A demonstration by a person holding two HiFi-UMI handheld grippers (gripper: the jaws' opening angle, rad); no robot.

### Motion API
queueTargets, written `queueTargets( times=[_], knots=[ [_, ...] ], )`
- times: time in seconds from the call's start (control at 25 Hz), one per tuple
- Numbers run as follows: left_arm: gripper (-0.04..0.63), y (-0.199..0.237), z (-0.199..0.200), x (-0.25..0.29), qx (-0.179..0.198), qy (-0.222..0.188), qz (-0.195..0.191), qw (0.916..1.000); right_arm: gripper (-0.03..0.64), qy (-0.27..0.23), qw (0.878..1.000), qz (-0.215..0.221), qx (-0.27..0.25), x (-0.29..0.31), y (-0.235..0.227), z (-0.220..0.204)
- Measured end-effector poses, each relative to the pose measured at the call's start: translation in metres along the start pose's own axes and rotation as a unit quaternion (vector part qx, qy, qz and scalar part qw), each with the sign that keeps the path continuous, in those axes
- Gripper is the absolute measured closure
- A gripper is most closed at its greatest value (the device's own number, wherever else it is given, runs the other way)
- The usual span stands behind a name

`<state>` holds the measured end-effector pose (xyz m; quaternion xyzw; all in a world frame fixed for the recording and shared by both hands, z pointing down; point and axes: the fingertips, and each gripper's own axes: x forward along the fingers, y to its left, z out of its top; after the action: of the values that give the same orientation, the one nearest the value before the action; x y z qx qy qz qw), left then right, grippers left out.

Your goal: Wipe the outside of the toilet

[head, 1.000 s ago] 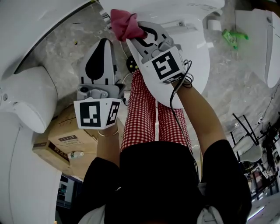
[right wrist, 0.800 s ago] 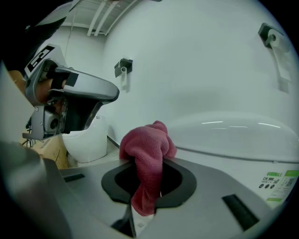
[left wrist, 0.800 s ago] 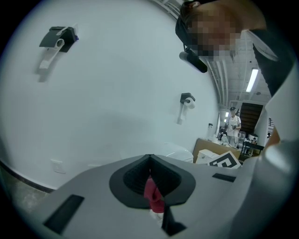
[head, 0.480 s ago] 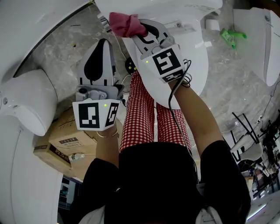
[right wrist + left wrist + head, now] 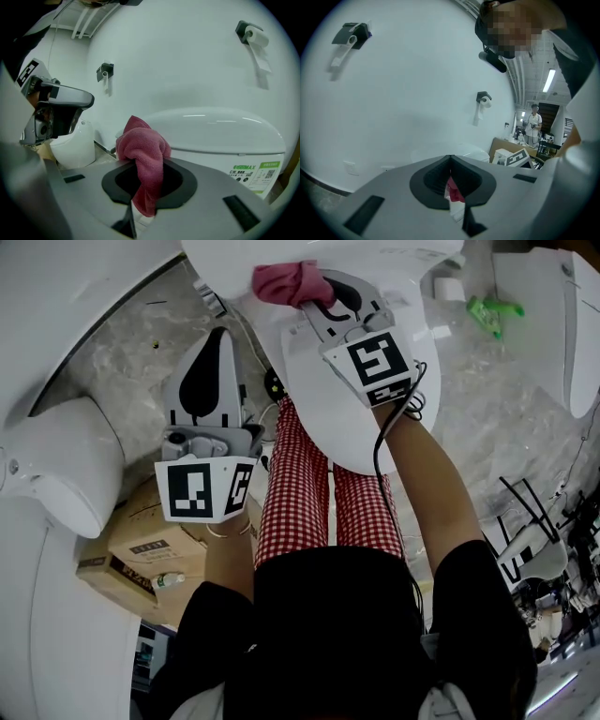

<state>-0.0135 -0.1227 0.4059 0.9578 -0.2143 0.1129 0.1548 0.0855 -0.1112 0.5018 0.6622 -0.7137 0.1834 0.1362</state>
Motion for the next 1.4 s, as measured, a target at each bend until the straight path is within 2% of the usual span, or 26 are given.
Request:
queueTargets(
  times=[0.32, 0.6, 0.92, 1.12, 1.4],
  knots=[
    [0.586, -0.008, -0.001, 0.009, 0.002, 0.002, -0.005, 1.0, 0.538, 0.011, 0.998, -0.056, 0.033, -0.02, -0.043, -0.006],
    [0.586, -0.02, -0.002, 0.018, 0.009, 0.008, -0.017, 0.9998, 0.538, 0.006, 0.996, -0.079, 0.035, -0.033, -0.073, -0.012],
    [0.586, -0.033, -0.002, 0.028, 0.019, 0.008, -0.03, 0.9994, 0.538, 0.012, 0.99, -0.13, 0.05, -0.06, -0.122, -0.023],
    [0.586, -0.041, -0.005, 0.031, 0.018, 0.013, -0.036, 0.9991, 0.538, 0.015, 0.981, -0.178, 0.083, -0.084, -0.157, -0.037],
    [0.586, -0.05, -0.003, 0.038, 0.022, 0.011, -0.045, 0.9987, 0.538, 0.042, 0.981, -0.187, 0.036, -0.095, -0.174, -0.041]
  ],
)
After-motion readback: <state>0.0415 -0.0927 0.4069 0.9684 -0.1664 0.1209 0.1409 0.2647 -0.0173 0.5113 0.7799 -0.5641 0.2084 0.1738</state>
